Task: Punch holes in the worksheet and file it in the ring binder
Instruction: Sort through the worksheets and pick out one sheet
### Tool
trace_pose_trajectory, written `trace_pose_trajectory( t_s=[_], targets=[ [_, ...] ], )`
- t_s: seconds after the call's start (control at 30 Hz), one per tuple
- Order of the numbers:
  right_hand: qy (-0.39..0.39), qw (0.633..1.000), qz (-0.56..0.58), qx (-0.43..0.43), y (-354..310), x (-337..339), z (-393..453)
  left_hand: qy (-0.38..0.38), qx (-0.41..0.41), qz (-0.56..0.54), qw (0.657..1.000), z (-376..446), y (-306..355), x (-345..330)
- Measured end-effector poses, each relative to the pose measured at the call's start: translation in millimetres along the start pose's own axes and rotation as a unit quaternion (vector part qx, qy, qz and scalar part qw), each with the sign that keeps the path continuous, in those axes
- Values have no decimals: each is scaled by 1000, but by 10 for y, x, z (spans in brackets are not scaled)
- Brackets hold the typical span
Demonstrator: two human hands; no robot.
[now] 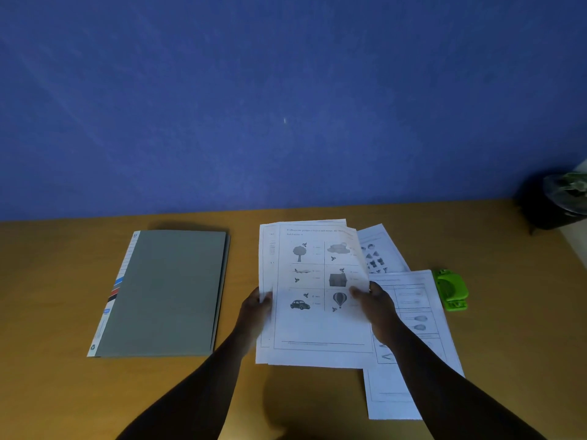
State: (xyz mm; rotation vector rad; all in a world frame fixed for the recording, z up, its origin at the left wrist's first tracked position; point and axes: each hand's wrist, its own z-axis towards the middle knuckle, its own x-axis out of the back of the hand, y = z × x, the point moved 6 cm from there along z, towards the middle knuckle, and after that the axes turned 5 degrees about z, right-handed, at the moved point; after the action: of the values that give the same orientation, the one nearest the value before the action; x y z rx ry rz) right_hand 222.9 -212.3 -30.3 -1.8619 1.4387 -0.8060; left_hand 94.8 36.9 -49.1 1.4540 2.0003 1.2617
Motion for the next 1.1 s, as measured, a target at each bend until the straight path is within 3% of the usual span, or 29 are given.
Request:
trace_pose_trajectory(
  t_s=[0.3, 0.53, 0.77, 1.1],
  targets=[
    [-13, 999, -22, 27, -35, -11, -98, -14, 15, -25, 999, -119, 177, -139],
    [-32, 997, -60, 47, -87, -4, -112, 27, -65, 27, 997, -139, 346, -64],
    [-40, 997, -37, 45, -17, 47, -114, 15, -47, 11, 999, -121, 253, -67],
    [-34, 992, -106, 51, -17, -2, -120, -13, -42, 55, 997, -151, 212, -122]
  ],
)
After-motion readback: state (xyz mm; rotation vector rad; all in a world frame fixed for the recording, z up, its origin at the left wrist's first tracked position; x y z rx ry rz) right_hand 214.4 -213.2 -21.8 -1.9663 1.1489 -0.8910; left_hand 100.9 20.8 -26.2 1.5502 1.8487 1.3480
